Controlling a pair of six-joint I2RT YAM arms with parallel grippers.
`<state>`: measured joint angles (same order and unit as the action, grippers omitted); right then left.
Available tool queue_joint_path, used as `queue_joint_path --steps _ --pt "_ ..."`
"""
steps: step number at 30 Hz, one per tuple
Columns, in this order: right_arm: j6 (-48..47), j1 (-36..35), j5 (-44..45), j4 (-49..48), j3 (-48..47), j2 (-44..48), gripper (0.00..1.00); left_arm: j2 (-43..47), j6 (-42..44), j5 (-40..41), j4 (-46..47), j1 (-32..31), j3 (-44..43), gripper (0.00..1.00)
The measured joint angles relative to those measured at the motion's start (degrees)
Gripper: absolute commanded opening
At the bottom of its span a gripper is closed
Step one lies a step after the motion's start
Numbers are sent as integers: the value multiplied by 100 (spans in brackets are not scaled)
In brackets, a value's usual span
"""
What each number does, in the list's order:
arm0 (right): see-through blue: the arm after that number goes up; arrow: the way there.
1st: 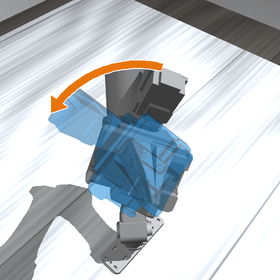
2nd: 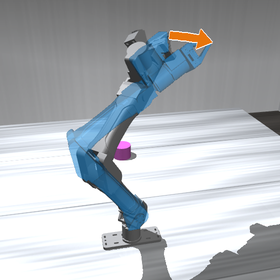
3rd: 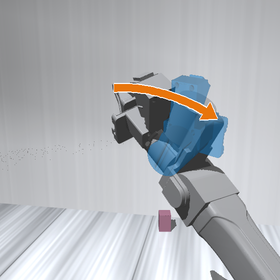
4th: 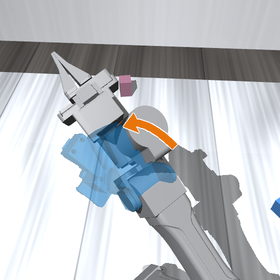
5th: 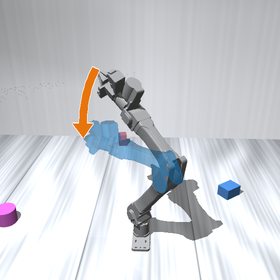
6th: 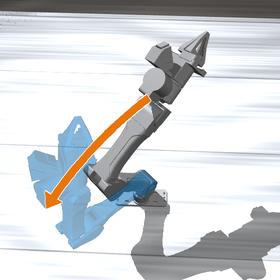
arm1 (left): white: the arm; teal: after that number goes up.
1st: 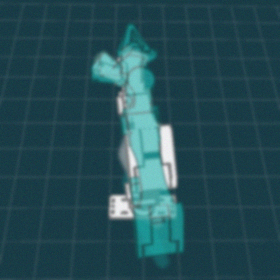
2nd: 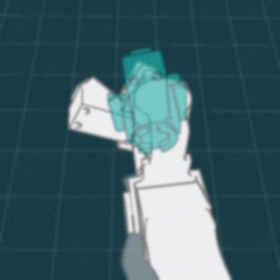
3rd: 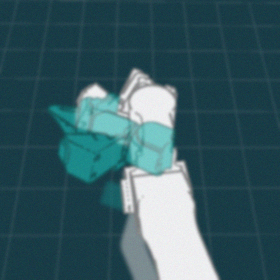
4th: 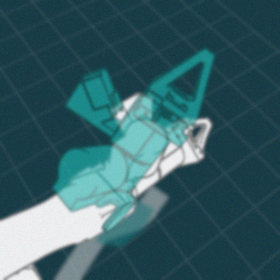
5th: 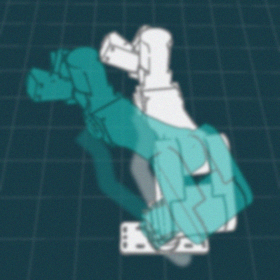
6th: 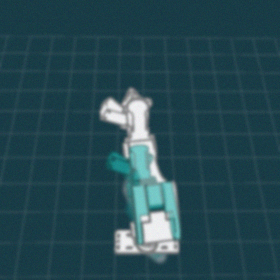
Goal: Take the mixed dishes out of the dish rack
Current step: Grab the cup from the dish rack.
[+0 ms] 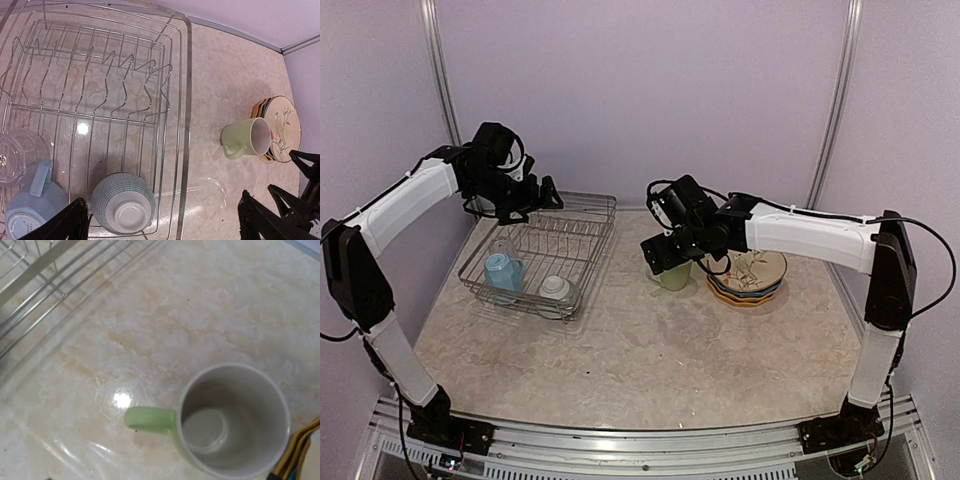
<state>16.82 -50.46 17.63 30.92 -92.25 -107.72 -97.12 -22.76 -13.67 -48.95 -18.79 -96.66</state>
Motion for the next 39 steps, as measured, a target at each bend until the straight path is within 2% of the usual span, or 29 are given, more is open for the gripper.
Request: queue_joint_path --steps 8,14,19,25,31,36,39 --pt "85 0 -7 -511 662 273 98 938 -334 933 -501 101 1102 99" --pt "109 0 -138 -1001 1226 695 100 1182 -472 1718 -1045 236 1250 99" --pt "302 0 -160 -1556 1687 1115 100 833 -503 2159 -1386 264 1233 99" --pt "671 0 118 -1989 2194 1530 100 -20 -387 2490 -1558 345 988 99" --pt "780 0 291 -2070 2457 1856 100 -474 -264 2590 -1580 420 914 92" --pt "636 0 186 -2162 2470 1958 100 -704 -197 2540 -1513 557 916 89" --pt "546 0 44 -2144 2470 1954 100 -778 -140 2457 -1438 595 916 83"
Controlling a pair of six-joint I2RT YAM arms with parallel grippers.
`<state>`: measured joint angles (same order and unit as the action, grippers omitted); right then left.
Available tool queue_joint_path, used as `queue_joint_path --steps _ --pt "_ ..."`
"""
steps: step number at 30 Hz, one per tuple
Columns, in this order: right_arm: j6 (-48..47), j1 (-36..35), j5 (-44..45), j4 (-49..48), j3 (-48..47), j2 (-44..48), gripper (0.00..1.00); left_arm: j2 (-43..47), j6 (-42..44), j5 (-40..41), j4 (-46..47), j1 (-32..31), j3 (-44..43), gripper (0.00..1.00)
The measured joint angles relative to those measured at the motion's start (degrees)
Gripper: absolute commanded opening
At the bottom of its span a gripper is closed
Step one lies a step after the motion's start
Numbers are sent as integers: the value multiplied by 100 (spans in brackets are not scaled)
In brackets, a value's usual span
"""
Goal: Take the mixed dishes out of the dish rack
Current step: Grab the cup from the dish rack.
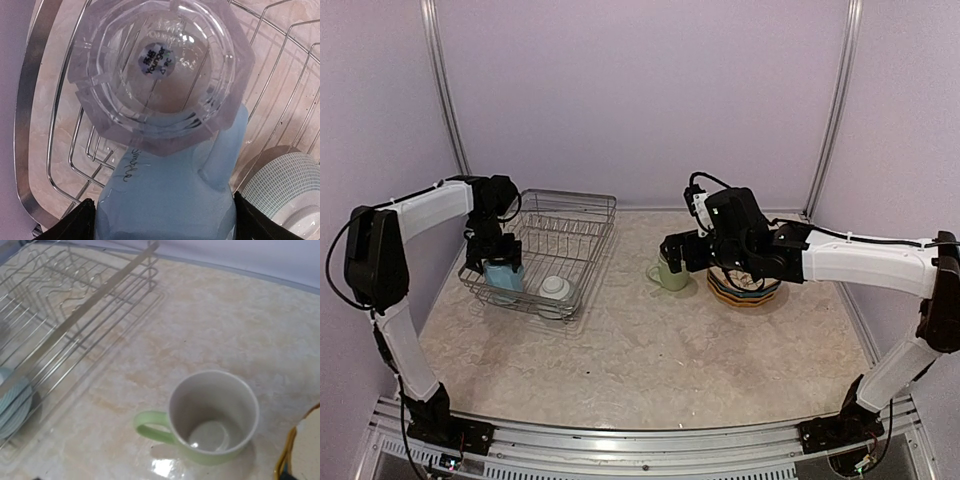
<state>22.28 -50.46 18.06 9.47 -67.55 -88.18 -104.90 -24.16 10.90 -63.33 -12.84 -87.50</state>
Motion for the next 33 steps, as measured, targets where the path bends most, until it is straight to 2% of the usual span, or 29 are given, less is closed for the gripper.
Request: queue_joint_path --steps 9,16,22,28,33 --pt "-74 0 -179 9 0 -11 100 -61 111 -122 57 7 -2 61" --pt "-68 0 -168 11 0 -11 100 149 111 -199 -101 7 -22 58" --pt "-9 13 -175 11 -15 -79 100 931 109 -581 -380 7 -522 56" --pt "146 81 -507 -31 -17 -177 100 1937 9 -1818 -173 17 -697 55" --pt "479 278 -1547 -704 138 -195 100 2573 -439 -3451 800 2 -57 53"
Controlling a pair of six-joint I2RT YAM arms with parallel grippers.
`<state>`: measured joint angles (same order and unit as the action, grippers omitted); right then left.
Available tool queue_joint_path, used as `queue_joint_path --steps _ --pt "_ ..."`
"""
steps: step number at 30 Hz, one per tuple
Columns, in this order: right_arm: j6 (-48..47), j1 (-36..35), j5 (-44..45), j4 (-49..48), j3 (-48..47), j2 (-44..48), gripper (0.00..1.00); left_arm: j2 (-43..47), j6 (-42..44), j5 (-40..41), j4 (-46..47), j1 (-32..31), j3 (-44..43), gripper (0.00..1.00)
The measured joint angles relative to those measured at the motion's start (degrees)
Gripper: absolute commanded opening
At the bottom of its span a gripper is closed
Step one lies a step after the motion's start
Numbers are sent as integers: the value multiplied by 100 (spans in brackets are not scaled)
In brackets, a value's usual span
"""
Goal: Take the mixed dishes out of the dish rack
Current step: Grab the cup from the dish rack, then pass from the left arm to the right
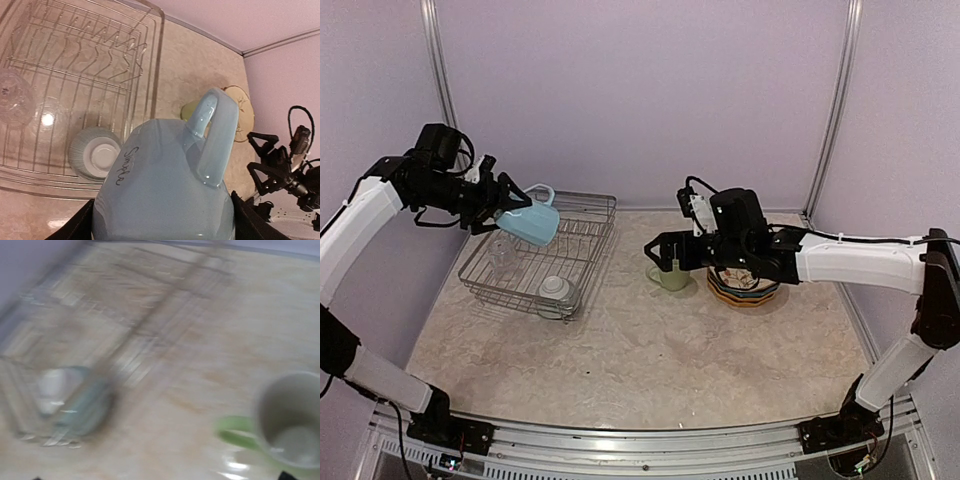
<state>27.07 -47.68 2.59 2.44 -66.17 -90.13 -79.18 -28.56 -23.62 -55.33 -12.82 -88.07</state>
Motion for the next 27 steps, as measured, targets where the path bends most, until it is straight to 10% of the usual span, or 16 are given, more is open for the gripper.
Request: queue_joint_path --steps 17,27 --pt "3740 522 -4194 -6605 1305 -1574 95 -243 -2177 -2065 4304 -1521 2039 49" --pt "4238 538 -4444 -7469 1425 -1714 63 -1036 -2570 -2140 5075 -1856 2039 49"
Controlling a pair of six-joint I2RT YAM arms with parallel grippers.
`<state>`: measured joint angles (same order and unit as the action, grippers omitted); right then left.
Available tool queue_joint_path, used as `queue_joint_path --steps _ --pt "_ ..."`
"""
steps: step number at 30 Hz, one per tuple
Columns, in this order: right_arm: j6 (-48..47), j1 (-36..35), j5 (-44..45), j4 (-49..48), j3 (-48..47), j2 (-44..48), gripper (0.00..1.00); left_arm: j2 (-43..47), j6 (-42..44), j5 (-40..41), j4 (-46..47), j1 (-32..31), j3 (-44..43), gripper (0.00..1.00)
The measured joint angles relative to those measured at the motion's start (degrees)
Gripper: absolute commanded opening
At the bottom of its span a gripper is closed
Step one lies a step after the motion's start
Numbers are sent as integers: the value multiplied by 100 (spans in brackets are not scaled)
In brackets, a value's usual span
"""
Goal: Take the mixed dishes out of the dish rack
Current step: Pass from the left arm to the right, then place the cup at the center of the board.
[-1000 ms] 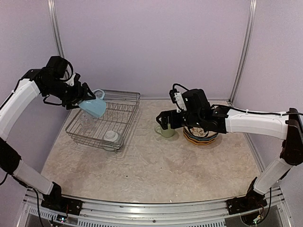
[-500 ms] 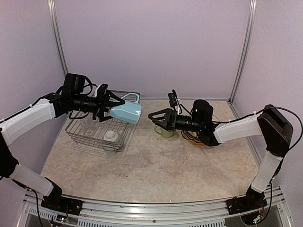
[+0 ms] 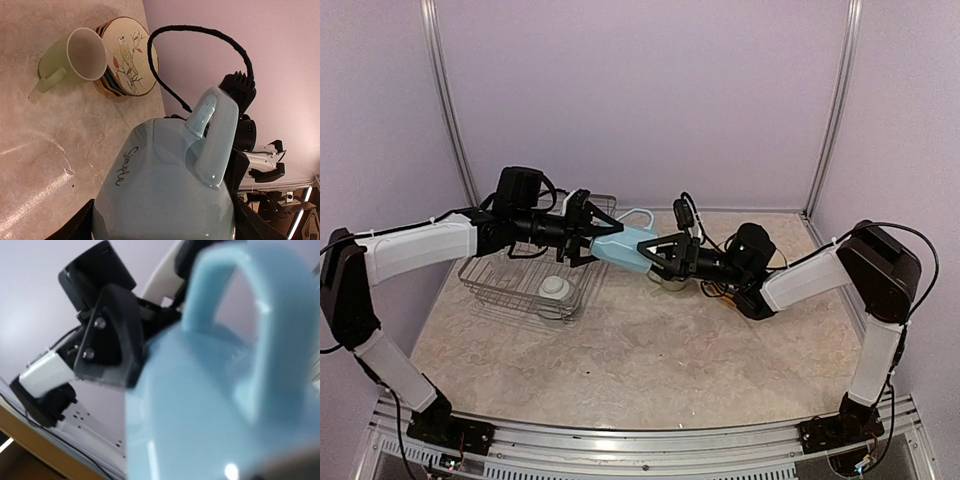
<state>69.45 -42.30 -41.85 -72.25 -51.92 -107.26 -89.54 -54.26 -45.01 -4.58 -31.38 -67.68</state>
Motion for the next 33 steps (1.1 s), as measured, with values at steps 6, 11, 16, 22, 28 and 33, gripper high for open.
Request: queue_joint_path --steps 6,11,16,22,28,33 --pt "-155 0 13 72 9 90 30 -221 -142 -107 278 -286 -9 50" --pt "-173 0 59 105 72 251 3 -269 -210 -160 514 -302 -9 76" --pt "-275 -9 42 0 192 544 0 -247 -111 -254 693 -326 -76 99" --pt "-588 85 118 717 498 625 0 -162 459 81 -369 -96 -313 99" --pt "-1502 85 461 2697 649 1001 0 302 1401 684 -1867 522 -1123 99" --pt "-2815 22 1547 5552 170 1648 0 667 2190 1388 -2905 968 -1985 99"
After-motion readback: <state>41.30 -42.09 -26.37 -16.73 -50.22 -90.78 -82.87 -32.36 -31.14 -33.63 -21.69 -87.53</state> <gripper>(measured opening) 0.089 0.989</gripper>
